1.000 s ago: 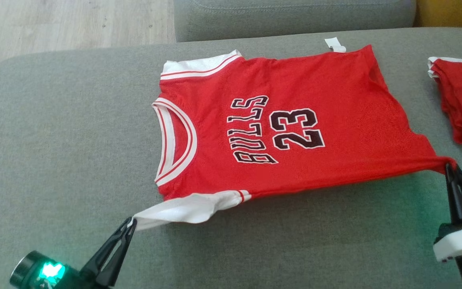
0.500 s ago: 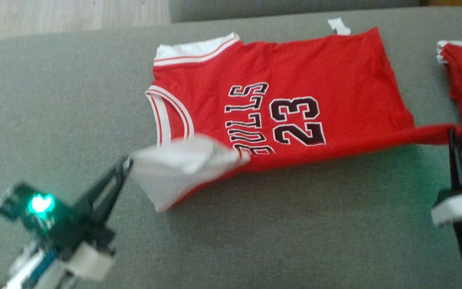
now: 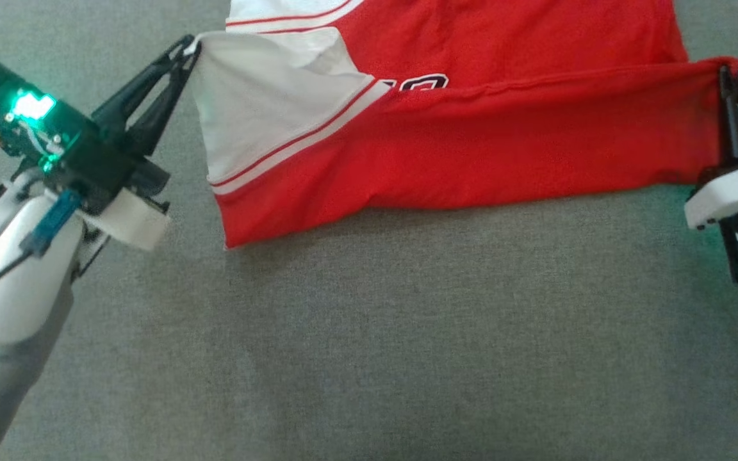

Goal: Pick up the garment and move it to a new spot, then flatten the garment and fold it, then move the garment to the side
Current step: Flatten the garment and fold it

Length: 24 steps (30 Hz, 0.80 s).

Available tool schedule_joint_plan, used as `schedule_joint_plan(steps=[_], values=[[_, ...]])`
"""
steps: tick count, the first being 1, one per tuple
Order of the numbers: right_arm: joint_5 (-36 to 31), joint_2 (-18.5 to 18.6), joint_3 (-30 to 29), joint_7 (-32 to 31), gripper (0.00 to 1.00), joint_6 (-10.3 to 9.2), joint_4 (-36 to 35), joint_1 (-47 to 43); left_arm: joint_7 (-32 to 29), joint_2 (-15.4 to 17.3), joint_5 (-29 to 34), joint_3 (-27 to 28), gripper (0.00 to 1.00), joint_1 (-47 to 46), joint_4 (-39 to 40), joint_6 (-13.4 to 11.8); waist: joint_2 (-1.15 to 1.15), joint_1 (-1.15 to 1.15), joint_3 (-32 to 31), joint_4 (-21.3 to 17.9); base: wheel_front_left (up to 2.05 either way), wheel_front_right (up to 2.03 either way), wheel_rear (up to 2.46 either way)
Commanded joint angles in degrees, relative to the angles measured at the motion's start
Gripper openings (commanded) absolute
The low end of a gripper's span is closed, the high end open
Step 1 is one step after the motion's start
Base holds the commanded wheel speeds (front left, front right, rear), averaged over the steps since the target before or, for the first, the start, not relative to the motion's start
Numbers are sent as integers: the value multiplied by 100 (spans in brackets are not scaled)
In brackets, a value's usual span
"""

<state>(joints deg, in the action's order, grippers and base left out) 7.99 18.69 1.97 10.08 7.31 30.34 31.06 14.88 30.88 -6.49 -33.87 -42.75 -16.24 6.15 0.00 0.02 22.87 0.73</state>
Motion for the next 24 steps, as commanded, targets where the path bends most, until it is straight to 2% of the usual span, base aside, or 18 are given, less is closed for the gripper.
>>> schedule_joint_plan(steps=[1,2,3,4,5,10,11,15,19,24], values=[[12,92,118,-4,0,18,7,120,12,183,26,197,0,-256,-70,28,0,-2,66,-5,0,0,0],[19,84,159,-7,10,18,142,194,12,133,25,173,15,-335,-218,36,0,-2,83,-5,0,0,0],[36,74,206,4,31,18,269,258,12,74,-5,173,49,-388,-365,41,0,-2,94,-5,0,0,0],[57,63,248,31,96,18,384,310,12,9,-38,203,100,-425,-467,21,0,-2,100,-6,0,0,0],[70,61,275,82,100,18,485,353,12,-64,-82,247,100,-427,-533,-22,0,-2,99,-8,0,0,0],[154,-15,238,373,100,18,729,276,12,-401,-473,579,100,168,-569,-372,0,-2,-68,-34,0,0,0],[154,-15,238,373,100,18,729,276,12,-401,-473,579,100,168,-569,-372,0,-2,-68,-34,0,0,0],[194,-137,44,476,100,18,562,-145,12,-851,-1058,936,100,1292,-336,-658,0,-2,-305,-31,0,0,0],[230,-272,-60,488,100,18,322,-514,12,-1204,-1494,1057,100,2017,-353,-661,0,-2,-446,-60,0,0,0],[239,-362,-129,490,100,18,169,-781,-13,-1453,-1816,1097,100,2305,-575,-574,0,-2,-496,-85,0,0,0]])
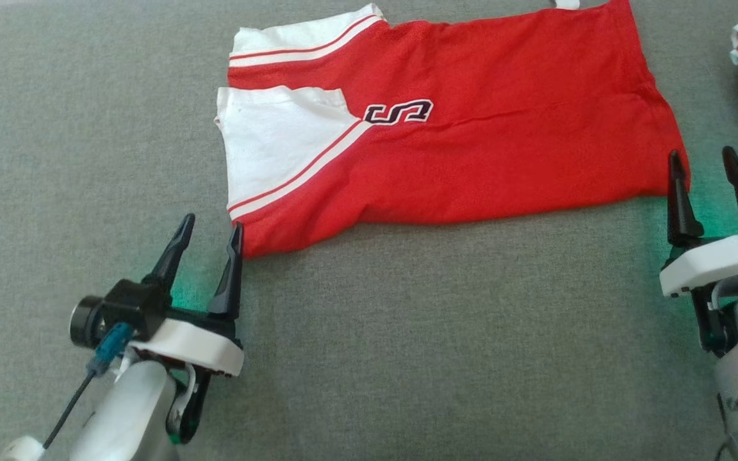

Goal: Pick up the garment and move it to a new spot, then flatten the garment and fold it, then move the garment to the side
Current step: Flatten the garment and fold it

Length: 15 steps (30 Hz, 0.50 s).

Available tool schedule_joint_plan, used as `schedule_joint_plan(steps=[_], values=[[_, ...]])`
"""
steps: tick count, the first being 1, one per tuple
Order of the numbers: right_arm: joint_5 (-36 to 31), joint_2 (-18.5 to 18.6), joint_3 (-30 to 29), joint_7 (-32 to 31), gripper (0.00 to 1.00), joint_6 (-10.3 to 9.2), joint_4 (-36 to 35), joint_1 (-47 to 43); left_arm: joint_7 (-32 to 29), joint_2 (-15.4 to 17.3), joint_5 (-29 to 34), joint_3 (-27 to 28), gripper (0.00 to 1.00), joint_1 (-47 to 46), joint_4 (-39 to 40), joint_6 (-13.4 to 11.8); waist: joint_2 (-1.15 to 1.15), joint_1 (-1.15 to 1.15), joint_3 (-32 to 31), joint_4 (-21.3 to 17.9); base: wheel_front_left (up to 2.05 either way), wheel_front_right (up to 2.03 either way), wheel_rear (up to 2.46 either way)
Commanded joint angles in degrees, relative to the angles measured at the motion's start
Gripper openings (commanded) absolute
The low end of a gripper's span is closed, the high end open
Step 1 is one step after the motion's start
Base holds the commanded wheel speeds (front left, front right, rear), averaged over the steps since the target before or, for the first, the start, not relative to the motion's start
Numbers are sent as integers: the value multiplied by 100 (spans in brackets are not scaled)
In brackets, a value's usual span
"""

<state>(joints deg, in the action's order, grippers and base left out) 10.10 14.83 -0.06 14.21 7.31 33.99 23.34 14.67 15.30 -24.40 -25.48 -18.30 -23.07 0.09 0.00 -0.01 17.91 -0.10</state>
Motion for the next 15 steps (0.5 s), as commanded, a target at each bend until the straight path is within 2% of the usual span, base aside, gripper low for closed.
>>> schedule_joint_plan(steps=[1,6,15], values=[[26,14,72,77,100,18,-211,-29,-7,78,-72,254,100,-144,57,63,0,1,0,-9,0,0,0],[36,6,77,78,100,18,-221,-64,-29,-38,-222,257,100,-209,57,156,0,1,12,-47,0,0,0],[5,-19,76,78,100,18,-224,-94,-869,-23,-278,-37,100,93,30,58,0,1,-1,-91,0,0,0]])
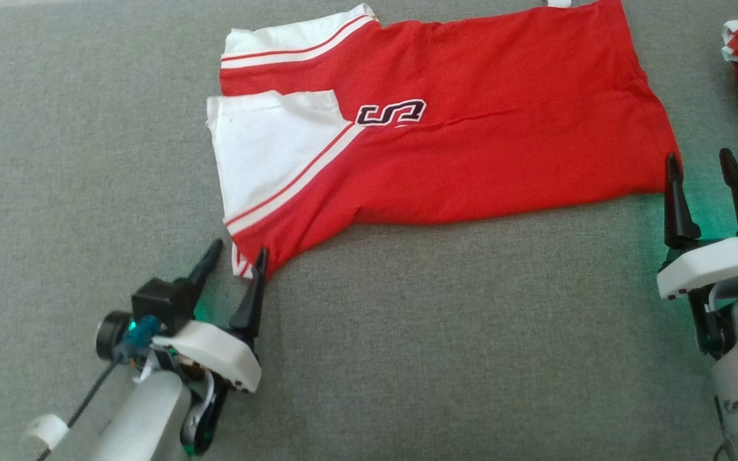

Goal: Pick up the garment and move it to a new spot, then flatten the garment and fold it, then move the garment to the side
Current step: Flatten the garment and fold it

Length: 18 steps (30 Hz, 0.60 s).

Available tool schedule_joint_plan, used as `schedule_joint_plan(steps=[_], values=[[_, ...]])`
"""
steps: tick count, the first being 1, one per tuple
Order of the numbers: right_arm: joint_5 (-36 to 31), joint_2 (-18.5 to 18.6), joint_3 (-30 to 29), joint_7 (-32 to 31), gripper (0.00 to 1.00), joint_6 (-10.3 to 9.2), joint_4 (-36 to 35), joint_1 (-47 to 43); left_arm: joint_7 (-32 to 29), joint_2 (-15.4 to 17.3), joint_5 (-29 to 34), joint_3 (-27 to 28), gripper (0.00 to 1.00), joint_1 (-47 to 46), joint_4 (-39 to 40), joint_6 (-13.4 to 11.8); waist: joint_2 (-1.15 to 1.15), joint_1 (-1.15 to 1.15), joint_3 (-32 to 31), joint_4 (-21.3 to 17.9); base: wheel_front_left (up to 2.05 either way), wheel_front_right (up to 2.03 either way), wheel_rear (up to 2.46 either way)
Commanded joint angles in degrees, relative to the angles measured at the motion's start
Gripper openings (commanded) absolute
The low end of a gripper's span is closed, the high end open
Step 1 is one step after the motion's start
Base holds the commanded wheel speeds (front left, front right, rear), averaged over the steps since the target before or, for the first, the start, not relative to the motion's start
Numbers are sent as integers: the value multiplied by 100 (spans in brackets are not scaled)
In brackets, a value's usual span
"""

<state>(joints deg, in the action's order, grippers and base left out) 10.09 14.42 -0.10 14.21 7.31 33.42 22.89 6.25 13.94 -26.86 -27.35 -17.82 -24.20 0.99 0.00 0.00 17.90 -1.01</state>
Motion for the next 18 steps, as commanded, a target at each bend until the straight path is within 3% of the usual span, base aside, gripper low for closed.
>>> schedule_joint_plan(steps=[1,4,5,6,8,17,18], values=[[2,15,79,78,100,18,-165,-57,-100,123,-33,118,100,88,178,-37,0,0,-1,2,0,0,0],[11,-7,84,78,100,18,-137,-80,-308,154,-76,46,100,209,311,-31,0,0,2,13,0,0,0],[27,-12,90,78,100,18,-105,-84,-374,168,-89,25,90,242,363,-29,0,0,4,18,0,0,0],[44,-12,95,78,100,18,-70,-84,-429,183,-106,10,45,271,422,-23,0,0,7,25,0,0,0],[101,-10,113,78,100,18,33,-74,-451,222,-110,10,0,308,566,-41,0,0,13,42,0,0,0],[477,105,306,-18,98,18,658,184,-423,443,-95,81,0,365,1008,-97,0,0,52,111,0,0,0],[551,129,384,-34,71,18,715,220,-409,465,-92,95,0,363,1045,-107,0,0,59,115,0,0,0]])
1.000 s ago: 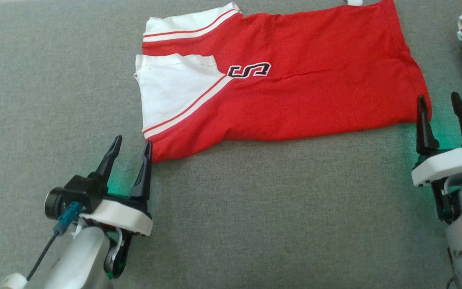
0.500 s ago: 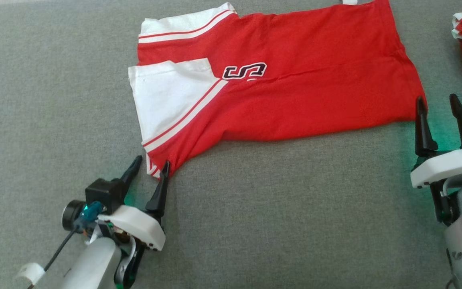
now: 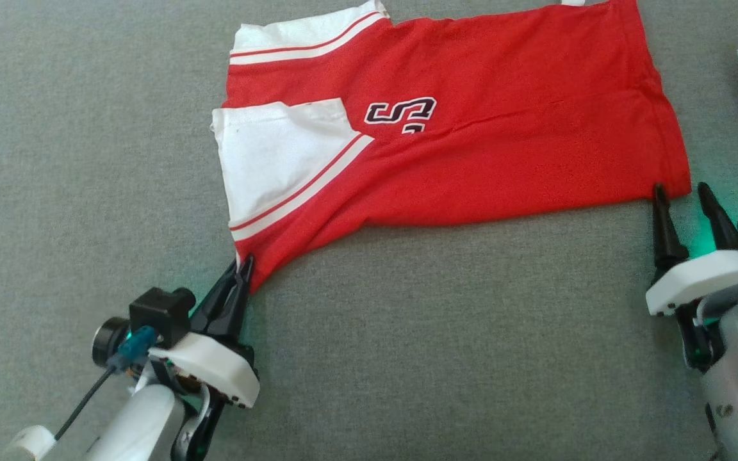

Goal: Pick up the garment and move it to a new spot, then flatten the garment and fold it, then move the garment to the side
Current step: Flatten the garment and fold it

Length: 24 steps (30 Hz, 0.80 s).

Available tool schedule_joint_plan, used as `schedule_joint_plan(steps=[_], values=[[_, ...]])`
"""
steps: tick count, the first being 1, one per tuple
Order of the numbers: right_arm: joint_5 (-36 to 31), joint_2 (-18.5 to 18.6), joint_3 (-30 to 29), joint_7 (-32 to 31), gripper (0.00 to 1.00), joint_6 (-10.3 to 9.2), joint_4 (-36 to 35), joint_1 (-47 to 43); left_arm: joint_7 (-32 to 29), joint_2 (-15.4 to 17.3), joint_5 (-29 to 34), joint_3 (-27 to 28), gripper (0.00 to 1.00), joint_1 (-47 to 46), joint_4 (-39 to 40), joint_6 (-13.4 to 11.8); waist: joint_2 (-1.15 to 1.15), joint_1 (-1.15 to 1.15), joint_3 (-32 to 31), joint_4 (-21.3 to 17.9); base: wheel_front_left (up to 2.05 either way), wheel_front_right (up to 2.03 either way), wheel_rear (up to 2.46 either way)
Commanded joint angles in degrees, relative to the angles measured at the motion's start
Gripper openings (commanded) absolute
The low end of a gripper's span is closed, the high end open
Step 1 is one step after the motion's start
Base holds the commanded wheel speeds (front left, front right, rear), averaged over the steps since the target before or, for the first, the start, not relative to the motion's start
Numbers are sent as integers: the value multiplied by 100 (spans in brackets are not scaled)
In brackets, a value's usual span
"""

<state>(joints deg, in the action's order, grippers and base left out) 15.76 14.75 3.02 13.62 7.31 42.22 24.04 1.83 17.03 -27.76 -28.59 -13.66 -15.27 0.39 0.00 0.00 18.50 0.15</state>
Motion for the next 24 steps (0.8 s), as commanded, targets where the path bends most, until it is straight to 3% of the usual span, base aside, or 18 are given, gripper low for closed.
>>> schedule_joint_plan(steps=[1,2,12,24], values=[[52,128,137,27,40,18,-115,142,43,171,-3,229,0,-54,181,-54,0,0,4,1,0,0,0],[115,158,198,33,0,18,-73,176,52,185,-9,242,0,-53,205,-62,0,0,7,2,0,0,0],[651,432,729,104,0,18,69,168,120,251,-162,334,0,3,310,-55,0,0,-137,0,0,0,0],[1030,1136,919,133,0,18,-890,-1170,-247,403,-865,455,0,846,838,56,0,0,-458,-195,0,0,0]])
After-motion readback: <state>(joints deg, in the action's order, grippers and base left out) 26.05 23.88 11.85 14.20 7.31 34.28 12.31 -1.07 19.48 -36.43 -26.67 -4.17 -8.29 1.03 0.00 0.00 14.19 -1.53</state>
